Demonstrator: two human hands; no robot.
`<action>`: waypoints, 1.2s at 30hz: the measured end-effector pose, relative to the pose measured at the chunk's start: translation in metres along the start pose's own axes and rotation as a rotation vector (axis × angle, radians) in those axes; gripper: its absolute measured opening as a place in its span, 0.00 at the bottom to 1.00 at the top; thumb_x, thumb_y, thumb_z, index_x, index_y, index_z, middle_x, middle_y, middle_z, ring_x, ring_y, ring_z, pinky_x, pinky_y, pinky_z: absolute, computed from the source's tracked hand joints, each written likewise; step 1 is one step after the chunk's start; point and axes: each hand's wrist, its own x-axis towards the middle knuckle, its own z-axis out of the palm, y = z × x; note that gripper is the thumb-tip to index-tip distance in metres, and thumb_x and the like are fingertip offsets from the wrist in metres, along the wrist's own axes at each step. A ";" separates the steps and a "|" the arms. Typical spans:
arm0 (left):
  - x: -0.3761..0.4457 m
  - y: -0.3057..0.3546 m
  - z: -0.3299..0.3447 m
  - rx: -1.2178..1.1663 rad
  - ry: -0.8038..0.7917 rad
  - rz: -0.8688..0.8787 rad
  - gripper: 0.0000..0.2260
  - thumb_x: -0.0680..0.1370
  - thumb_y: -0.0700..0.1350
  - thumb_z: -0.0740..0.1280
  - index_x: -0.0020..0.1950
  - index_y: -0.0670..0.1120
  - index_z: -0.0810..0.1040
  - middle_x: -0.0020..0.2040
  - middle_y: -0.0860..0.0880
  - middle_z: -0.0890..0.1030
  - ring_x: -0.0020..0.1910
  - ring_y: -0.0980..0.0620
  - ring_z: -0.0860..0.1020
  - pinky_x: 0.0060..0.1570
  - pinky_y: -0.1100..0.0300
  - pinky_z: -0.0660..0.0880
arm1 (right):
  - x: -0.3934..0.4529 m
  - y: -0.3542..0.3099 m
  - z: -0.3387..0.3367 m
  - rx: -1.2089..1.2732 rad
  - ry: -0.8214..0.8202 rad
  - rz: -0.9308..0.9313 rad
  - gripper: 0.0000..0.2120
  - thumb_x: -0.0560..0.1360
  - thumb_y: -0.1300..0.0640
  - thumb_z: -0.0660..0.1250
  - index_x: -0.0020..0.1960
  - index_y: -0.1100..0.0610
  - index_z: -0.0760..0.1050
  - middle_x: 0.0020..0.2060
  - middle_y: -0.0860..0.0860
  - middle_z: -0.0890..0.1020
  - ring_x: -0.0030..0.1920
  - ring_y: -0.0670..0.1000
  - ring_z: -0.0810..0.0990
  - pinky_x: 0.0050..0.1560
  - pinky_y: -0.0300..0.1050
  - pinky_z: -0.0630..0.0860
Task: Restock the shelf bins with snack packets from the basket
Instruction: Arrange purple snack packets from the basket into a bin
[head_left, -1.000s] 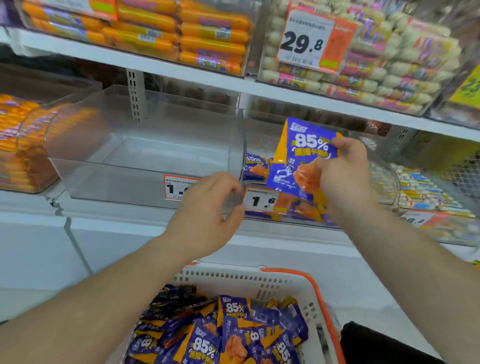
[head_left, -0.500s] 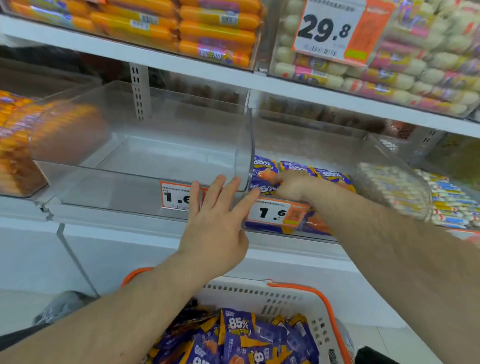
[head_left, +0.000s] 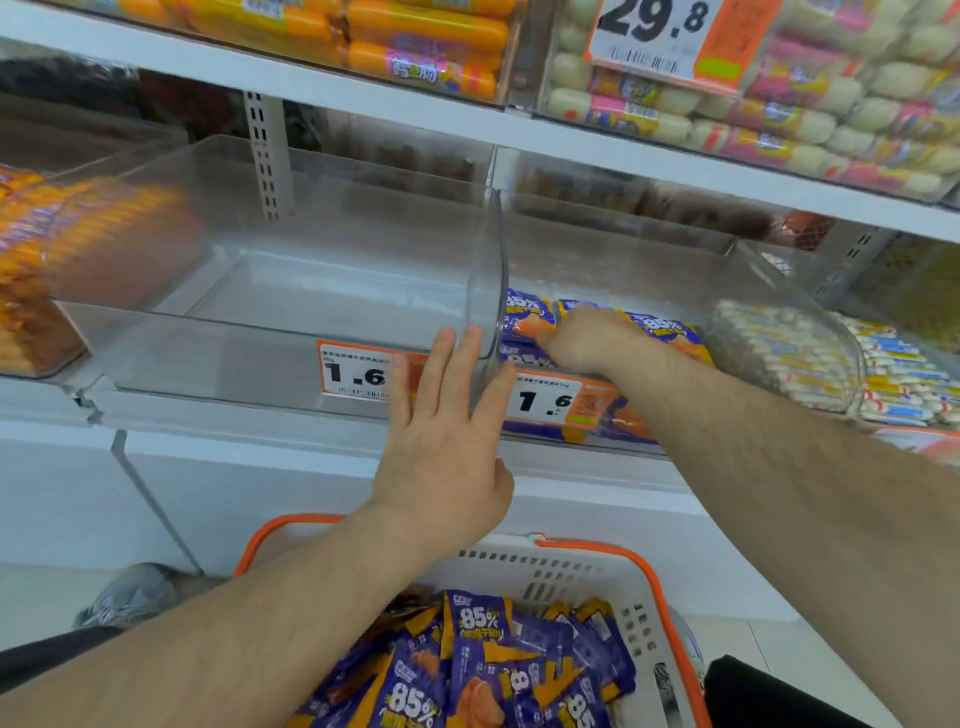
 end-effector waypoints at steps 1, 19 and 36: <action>-0.006 0.003 0.001 -0.027 -0.001 0.028 0.37 0.62 0.48 0.67 0.72 0.44 0.68 0.75 0.37 0.60 0.74 0.36 0.57 0.72 0.38 0.46 | -0.009 0.001 -0.003 0.053 0.186 -0.003 0.21 0.80 0.42 0.56 0.52 0.58 0.78 0.49 0.58 0.82 0.47 0.60 0.78 0.46 0.49 0.73; -0.064 -0.021 0.004 -0.034 -1.308 0.129 0.03 0.79 0.46 0.61 0.49 0.49 0.68 0.44 0.47 0.69 0.34 0.50 0.64 0.33 0.57 0.62 | -0.153 -0.001 0.263 0.205 -0.524 -0.292 0.08 0.75 0.55 0.64 0.41 0.58 0.70 0.36 0.57 0.73 0.35 0.55 0.70 0.35 0.51 0.69; -0.055 -0.043 -0.012 -0.078 -1.335 0.026 0.14 0.80 0.48 0.61 0.60 0.42 0.77 0.48 0.46 0.76 0.43 0.49 0.72 0.41 0.57 0.68 | -0.196 -0.045 0.283 0.262 -0.397 -0.219 0.16 0.80 0.52 0.64 0.66 0.55 0.72 0.60 0.54 0.74 0.59 0.57 0.74 0.61 0.53 0.70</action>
